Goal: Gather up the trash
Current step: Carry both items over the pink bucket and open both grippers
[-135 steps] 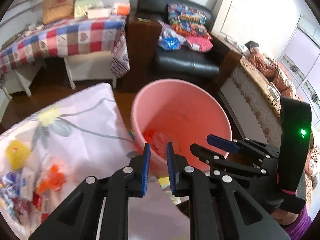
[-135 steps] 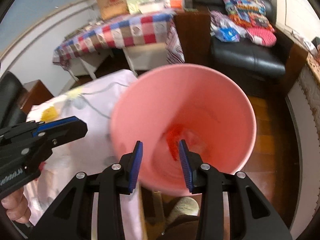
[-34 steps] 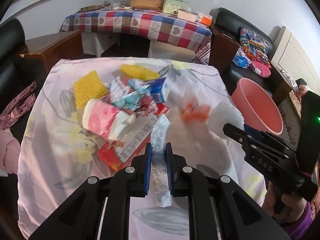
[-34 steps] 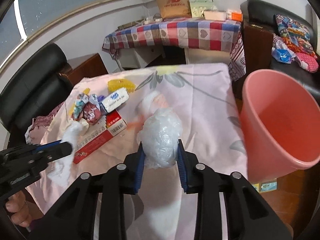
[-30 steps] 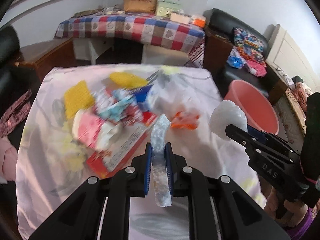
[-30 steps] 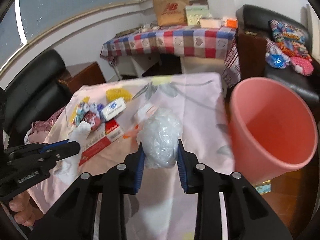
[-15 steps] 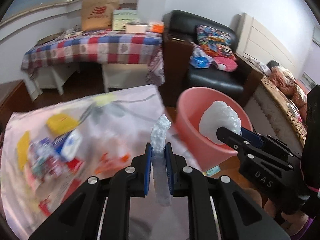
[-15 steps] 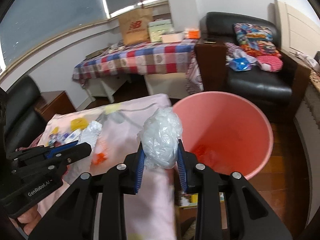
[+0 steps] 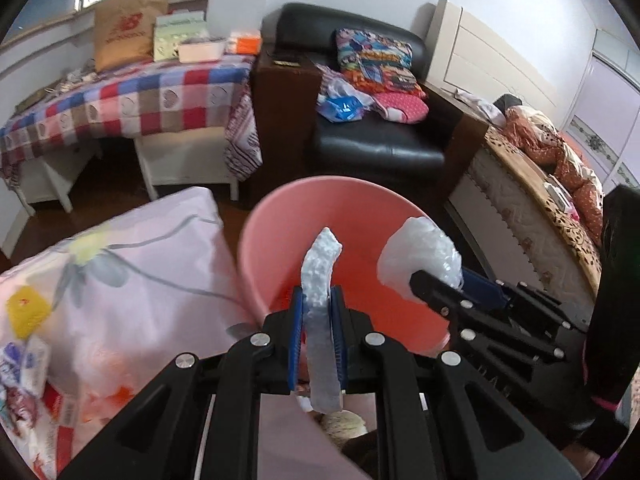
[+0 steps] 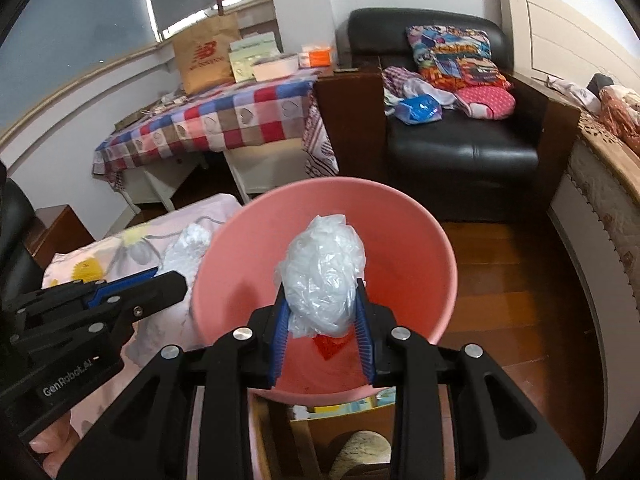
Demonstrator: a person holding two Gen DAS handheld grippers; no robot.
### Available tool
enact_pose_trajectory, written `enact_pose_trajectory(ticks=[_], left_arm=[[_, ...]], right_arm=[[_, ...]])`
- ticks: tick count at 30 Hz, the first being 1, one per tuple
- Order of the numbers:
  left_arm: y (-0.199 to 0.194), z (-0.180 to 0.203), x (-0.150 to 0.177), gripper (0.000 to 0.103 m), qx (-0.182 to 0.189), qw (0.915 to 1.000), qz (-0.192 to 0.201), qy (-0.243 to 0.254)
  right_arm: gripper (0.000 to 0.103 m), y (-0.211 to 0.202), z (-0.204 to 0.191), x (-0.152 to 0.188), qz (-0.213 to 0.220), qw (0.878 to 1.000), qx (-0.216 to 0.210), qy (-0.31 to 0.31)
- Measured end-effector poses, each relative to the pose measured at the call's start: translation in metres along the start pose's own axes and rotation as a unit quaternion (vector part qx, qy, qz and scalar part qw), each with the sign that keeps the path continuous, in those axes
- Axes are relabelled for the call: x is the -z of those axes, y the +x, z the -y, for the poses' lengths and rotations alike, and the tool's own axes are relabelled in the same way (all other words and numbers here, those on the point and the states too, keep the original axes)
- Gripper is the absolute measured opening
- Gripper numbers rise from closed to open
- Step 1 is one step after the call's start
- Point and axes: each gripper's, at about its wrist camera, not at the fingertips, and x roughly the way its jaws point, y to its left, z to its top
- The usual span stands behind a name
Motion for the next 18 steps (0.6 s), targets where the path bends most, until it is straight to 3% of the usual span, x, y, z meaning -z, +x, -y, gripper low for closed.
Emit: enact_pose_trajectory(ticks=[7,18], left_arm=[[0.035,0.009,0.0,0.013,-0.002,0.9991,-0.041,0.005],[0.052,0.008,-0.007,0.009,0.013,0.9984,-0.053,-0.009]], right_arm=[[0.031,0.014,0.004,0.005,-0.026,1.0,0.009,-0.01],[0.031,0.022,0.005,0.009,-0.038,0.999,0.021,-0.009]])
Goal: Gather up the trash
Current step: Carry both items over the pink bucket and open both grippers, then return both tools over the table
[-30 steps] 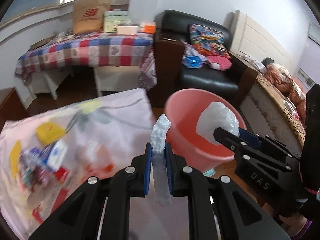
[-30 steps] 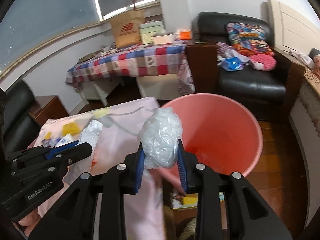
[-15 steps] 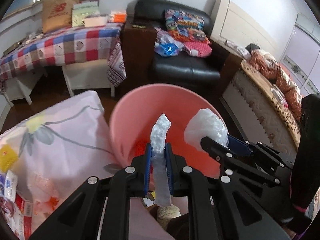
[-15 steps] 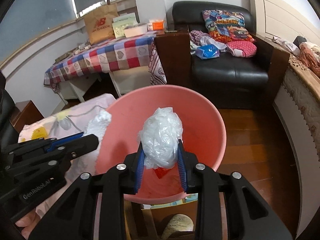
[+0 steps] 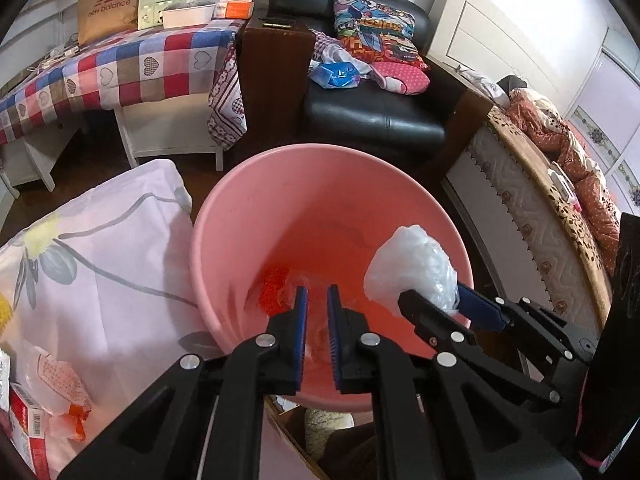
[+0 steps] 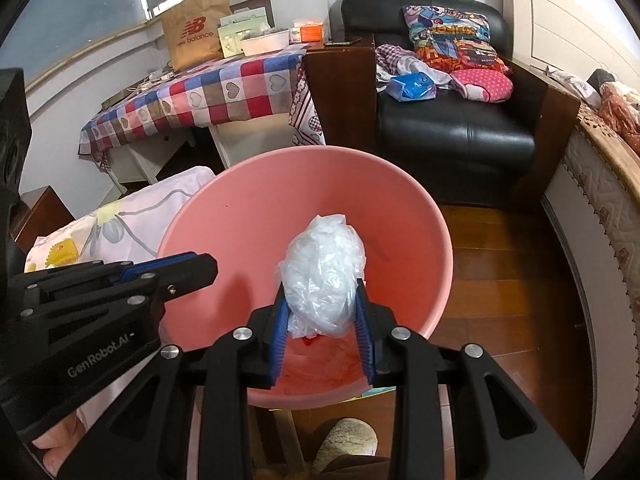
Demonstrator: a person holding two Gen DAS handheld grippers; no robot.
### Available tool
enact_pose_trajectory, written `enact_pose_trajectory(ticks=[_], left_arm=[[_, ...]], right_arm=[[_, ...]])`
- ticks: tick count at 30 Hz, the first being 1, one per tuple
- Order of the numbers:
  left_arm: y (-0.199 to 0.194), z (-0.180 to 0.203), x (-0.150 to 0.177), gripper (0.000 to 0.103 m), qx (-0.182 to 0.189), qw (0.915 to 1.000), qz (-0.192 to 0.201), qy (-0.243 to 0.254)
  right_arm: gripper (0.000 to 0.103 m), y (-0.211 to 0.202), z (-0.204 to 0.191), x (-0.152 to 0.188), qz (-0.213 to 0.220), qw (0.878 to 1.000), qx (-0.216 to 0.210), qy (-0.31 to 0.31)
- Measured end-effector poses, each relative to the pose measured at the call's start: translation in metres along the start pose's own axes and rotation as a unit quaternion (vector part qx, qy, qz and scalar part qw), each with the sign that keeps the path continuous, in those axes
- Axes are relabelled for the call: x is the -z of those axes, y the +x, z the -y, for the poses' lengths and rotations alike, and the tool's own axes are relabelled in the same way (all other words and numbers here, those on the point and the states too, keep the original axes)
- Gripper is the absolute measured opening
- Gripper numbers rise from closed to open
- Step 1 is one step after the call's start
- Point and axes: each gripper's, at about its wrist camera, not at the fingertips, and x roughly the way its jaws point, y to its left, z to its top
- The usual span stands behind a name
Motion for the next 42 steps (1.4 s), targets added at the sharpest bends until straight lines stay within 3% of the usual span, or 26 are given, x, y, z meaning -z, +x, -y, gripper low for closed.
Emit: enact_pose_trajectory(ticks=[7,12,26,34,42], left_arm=[[0.001,0.0,0.001,0.015,0.003,1.0,-0.004,-0.007],[-0.007,-0.003,0.002,0.022,0.006,0.9999,0.003,-0.013],[-0.074,-0.008,0.017,0.024,0.001,0.9976,0.069,0.004],[-0.123,-0.032,0.048,0.024,-0.04,0.9934,0.107,0.001],[-0.174,-0.076,0.098,0.024,-0.087,0.9871,0.133,-0.018]], right_arm=[[0.041,0.004,0.003,0.001,-0.012,1.0,0.004,0.008],[0.042,0.003,0.004,0.001,-0.014,1.0,0.004,0.012],[0.042,-0.034,-0.021,0.003,0.021,1.0,-0.013,0.005],[0.042,-0.06,-0.063,0.017,0.045,0.998,-0.053,-0.01],[0.042,-0.068,-0.116,0.038,0.042,0.993,-0.1,-0.041]])
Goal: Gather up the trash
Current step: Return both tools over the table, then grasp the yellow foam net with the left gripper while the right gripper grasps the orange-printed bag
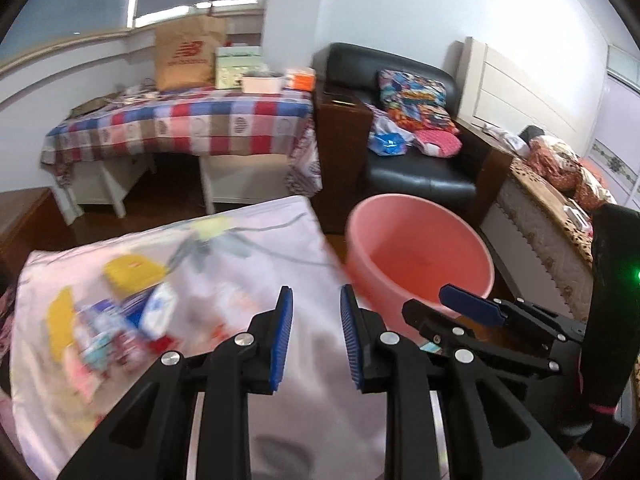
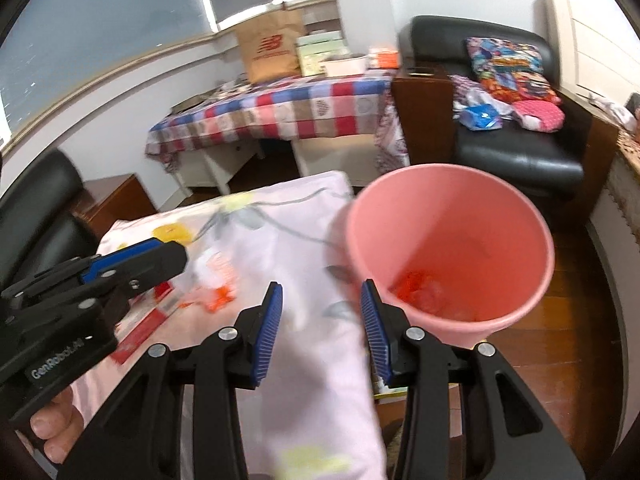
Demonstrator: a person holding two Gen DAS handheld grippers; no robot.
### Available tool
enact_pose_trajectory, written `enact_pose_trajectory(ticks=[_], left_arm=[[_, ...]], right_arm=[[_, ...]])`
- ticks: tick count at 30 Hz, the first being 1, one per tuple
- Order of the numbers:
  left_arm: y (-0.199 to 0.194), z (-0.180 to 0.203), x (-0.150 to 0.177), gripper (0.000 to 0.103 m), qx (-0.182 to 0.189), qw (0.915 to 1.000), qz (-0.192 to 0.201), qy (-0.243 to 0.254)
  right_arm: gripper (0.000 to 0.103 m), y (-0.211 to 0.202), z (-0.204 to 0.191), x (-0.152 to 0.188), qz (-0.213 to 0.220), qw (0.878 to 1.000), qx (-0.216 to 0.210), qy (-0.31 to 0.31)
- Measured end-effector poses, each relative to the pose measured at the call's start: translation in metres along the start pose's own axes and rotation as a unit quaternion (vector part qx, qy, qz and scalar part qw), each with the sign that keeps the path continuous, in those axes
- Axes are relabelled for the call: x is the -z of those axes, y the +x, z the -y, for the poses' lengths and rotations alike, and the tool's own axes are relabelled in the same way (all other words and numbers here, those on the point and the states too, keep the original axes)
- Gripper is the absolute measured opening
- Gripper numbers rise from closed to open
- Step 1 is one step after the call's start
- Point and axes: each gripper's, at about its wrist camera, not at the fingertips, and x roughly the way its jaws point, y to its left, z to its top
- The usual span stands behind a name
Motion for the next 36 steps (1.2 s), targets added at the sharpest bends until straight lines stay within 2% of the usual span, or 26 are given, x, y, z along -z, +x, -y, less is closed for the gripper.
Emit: enact_pose_trajectory(ticks=[5,7,11,15,20,23,29,36], left_arm=[[-0.03,-0.042,0.024,0.024,-0.035,0.9993,0.007,-0.014],[-0.042,-0.062,0.035,0.029,-0.054,0.9983,0.006,-0.022],[-0.058,-0.097,0.057,0.03,-0.086,0.9956,0.005,-0.036],[-0.069,-0.143,0.074,0.031,-0.115,0.9902,-0.007,-0.08],[-0.072,-0.185,0.078,0.031,-0.136,0.9824,-0.011,-0.127],[-0.067,-0.208,0.073,0.032,-0.14,0.9777,-0.014,-0.156],[-0.036,-0.241,0.059,0.036,-0.12,0.9691,-0.041,-0.211],[0.009,-0.279,0.053,0.04,-0.09,0.948,-0.072,-0.296]], right_arm=[[0.042,0.01,-0.035,0.009,-0.024,0.999,-0.027,-0.023],[0.042,0.013,-0.047,0.012,-0.028,0.999,-0.032,-0.033],[0.042,0.019,-0.072,0.021,-0.041,0.997,-0.048,-0.05],[0.042,0.028,-0.087,0.023,-0.052,0.995,-0.059,-0.061],[0.042,0.041,-0.099,0.02,-0.061,0.994,-0.06,-0.071],[0.042,0.046,-0.099,0.018,-0.063,0.994,-0.068,-0.064],[0.042,0.057,-0.096,0.018,-0.069,0.994,-0.069,-0.057],[0.042,0.064,-0.091,0.012,-0.067,0.994,-0.072,-0.049]])
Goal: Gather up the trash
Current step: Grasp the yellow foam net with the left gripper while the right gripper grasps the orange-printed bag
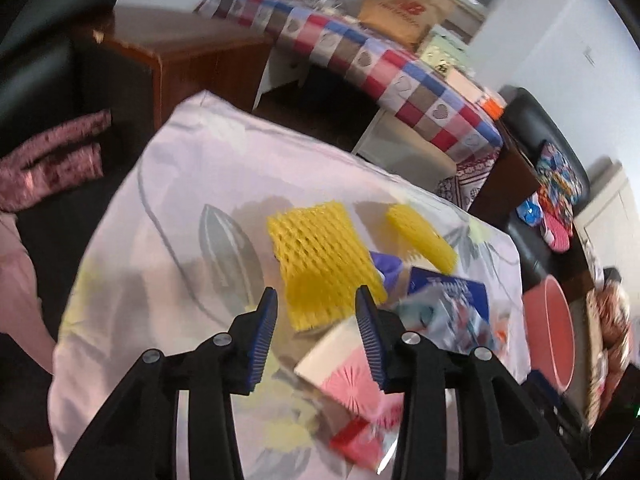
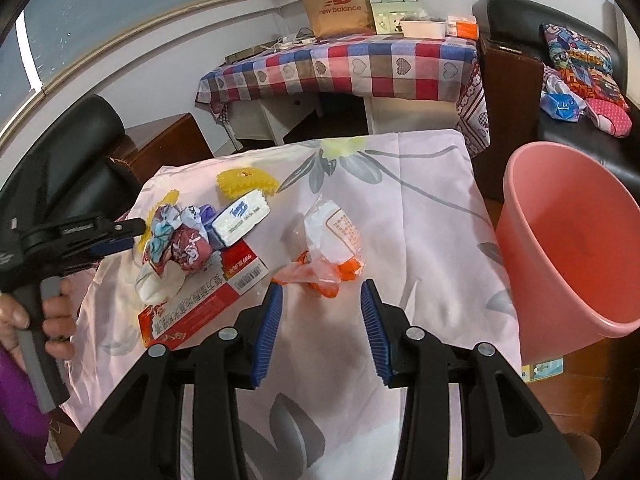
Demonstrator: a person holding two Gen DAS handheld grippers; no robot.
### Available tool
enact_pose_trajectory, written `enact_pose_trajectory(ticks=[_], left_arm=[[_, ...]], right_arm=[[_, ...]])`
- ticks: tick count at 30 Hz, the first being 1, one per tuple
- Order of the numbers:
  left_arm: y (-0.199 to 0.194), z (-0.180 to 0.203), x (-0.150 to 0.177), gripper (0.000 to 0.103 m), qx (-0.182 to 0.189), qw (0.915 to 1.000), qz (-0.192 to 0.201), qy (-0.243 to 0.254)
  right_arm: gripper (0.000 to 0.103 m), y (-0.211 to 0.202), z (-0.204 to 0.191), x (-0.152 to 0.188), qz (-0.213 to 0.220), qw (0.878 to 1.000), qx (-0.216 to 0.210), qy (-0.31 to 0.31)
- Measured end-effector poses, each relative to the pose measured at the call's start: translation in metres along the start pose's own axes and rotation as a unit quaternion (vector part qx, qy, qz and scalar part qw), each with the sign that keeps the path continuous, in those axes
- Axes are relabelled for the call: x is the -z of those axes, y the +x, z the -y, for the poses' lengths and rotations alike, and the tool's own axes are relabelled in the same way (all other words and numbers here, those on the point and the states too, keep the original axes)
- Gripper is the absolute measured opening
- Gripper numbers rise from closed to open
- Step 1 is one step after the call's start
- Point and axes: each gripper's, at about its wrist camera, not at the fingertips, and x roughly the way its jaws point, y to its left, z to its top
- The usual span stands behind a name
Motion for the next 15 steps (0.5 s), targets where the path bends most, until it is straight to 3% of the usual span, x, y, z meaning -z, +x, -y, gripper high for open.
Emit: enact_pose_trajectory(ticks=[6,9,11,13,15], left_arm=[[0.029,-0.002,-0.005,0.04,-0.016,0.9995,-0.024,-0.012],[0.033,-0.008,-0.004,0.039,-0.006,0.9993,-0.026,-0.026],[0.034,-0.009,-0.004,0.033,-0.002,0.9993,-0.026,-0.027],[0.036,-0.007,-0.005,0.014,0.003,0.9994,-0.027,-0.023],[0.036,-0.005,-0.005,0.009,0.003,0.9996,-0.025,-0.016]], right_arm=[[0.042,0.004,0.004,-0.005,0.001,1.0,-0.003,-0.001],[0.053,0.006,0.005,-0.007,0.004,1.0,-0.005,0.0],[0.054,0.007,0.006,-0.007,0.006,1.0,-0.006,0.002],[0.054,0.008,0.007,-0.007,0.003,1.0,-0.006,0.003],[0.054,0.01,0.007,-0.008,0.001,1.0,-0.006,0.004]])
